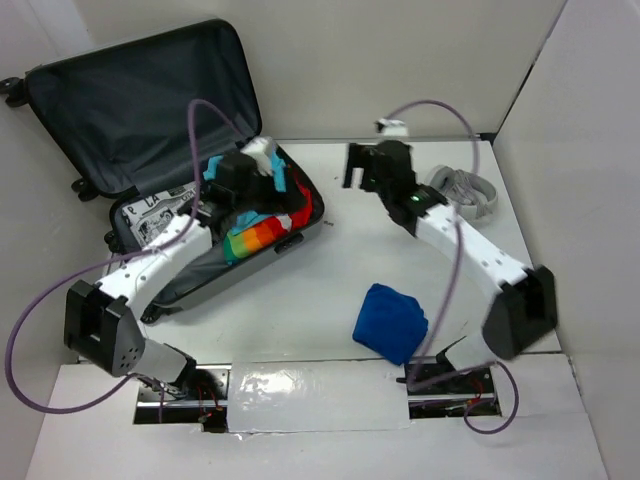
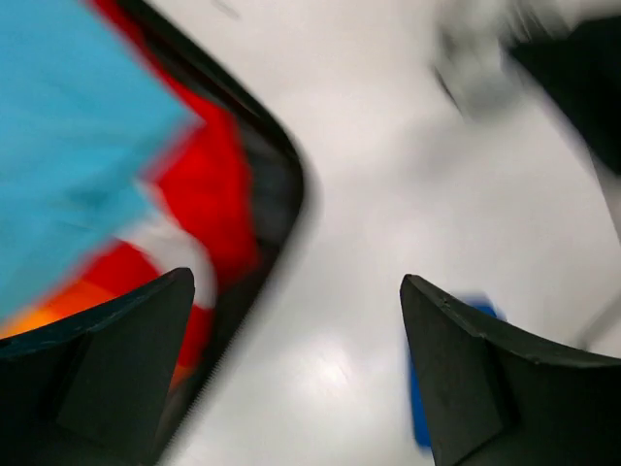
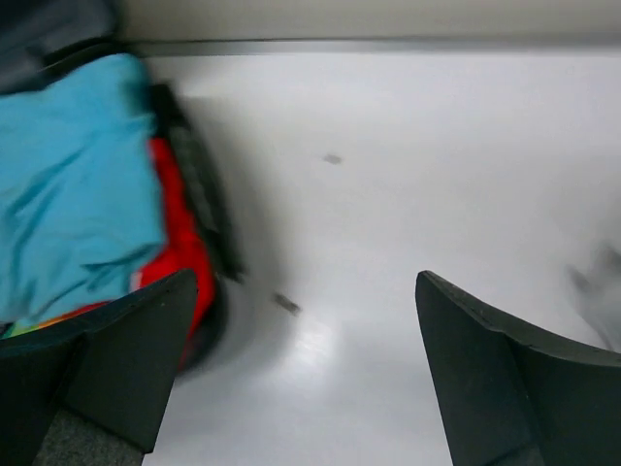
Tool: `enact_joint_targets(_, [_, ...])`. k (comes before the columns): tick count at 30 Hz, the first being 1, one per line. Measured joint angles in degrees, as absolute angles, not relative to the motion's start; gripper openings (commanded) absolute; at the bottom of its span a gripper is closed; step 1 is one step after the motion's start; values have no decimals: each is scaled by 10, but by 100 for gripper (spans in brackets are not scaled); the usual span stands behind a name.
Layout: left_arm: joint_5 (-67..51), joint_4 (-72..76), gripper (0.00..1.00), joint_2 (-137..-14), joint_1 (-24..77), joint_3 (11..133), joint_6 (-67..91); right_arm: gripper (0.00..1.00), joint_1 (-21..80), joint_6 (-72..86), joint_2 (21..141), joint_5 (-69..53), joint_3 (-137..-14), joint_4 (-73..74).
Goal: Pack the luggage
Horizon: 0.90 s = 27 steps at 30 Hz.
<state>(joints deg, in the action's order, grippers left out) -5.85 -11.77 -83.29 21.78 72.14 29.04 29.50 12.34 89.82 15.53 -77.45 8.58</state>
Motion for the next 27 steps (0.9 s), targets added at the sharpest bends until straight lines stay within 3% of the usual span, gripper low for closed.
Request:
enact_joint_targets(6, [-89,-133,100,-823,438,672,270,100,234,303,684,344,-607,228])
enact_joint_targets(10, [-107,-133,90,-877,533,664,277,100,232,362,575,405,-545,309])
enact_joint_targets(18, [-117,-123,84,-1028,589,659,306,100,232,369,419,434,-523,326])
enact_joint_targets(27, [-139,-67,72,-1121,606,717,350,100,232,358,441,379,-500,332])
